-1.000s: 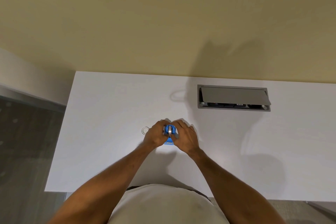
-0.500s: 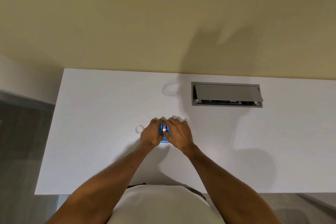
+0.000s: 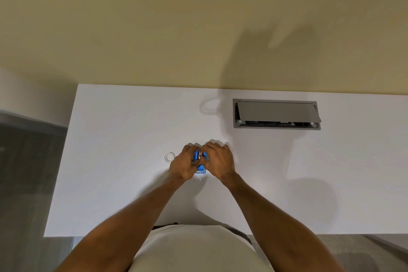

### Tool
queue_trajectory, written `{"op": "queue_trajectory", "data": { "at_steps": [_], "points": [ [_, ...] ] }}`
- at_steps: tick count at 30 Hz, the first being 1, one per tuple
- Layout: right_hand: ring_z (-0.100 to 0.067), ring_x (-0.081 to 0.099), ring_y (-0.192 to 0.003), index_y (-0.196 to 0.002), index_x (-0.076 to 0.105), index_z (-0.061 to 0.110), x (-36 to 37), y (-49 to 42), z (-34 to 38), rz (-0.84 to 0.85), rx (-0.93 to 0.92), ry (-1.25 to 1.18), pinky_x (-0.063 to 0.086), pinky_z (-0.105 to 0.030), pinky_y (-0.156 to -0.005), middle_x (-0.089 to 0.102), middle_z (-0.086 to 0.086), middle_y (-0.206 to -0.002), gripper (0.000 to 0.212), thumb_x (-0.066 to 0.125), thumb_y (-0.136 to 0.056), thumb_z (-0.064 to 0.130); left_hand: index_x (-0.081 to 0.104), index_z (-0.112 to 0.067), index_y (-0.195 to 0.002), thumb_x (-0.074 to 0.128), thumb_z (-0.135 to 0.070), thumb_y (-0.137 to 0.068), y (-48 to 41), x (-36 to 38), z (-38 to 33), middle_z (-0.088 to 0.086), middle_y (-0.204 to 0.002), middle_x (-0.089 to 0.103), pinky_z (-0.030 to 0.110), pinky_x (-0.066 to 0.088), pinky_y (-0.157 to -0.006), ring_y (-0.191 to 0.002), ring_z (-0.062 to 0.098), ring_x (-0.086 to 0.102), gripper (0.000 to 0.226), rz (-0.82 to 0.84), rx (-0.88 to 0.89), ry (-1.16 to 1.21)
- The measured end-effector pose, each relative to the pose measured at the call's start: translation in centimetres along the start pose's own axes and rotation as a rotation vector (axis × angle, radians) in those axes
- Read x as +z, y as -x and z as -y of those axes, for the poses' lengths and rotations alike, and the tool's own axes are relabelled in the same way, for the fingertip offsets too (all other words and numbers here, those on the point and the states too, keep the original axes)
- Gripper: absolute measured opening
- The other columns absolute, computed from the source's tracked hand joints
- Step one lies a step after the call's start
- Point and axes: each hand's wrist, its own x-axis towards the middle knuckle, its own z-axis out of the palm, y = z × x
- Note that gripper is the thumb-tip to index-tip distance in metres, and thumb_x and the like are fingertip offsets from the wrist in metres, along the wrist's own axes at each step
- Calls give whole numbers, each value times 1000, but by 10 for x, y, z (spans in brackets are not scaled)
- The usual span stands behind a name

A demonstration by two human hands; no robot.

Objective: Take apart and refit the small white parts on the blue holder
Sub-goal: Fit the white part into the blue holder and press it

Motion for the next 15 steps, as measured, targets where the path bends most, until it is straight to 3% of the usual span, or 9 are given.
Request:
{"op": "queue_trajectory", "data": {
  "at_steps": [5,8,13,15],
  "points": [
    [-18,69,-90,-106,72,28,-1,-1,-3,38,-9,18,52,-41,-90,75,2,-100,31,65,-93,54,49,-28,-136,63,-37,-97,-1,5,3,-2,-136,54,46,64,-79,-99,29,71,43,-37,22,-14],
    [-17,68,-87,-101,73,28,-1,-1,-2,41,12,24,52,-42,-91,75,3,-95,28,63,-94,54,45,-34,-134,68,-36,-93,-3,5,5,-4,-137,52,48,64,-79,-100,28,71,46,-24,23,-1],
    [-21,68,-83,-92,76,23,-4,-6,0,35,22,-5,52,-42,-89,76,-1,-90,26,68,-93,47,48,-40,-132,57,-54,-92,-5,1,9,-10,-134,52,46,62,-84,-109,19,66,44,-2,32,16],
    [-21,68,-84,-94,77,21,-5,-8,-2,53,18,-25,53,-43,-88,76,-2,-91,26,70,-92,46,50,-33,-138,45,-62,-90,-5,1,11,-4,-137,53,44,63,-83,-108,23,68,56,-11,60,-9]
  ]
}}
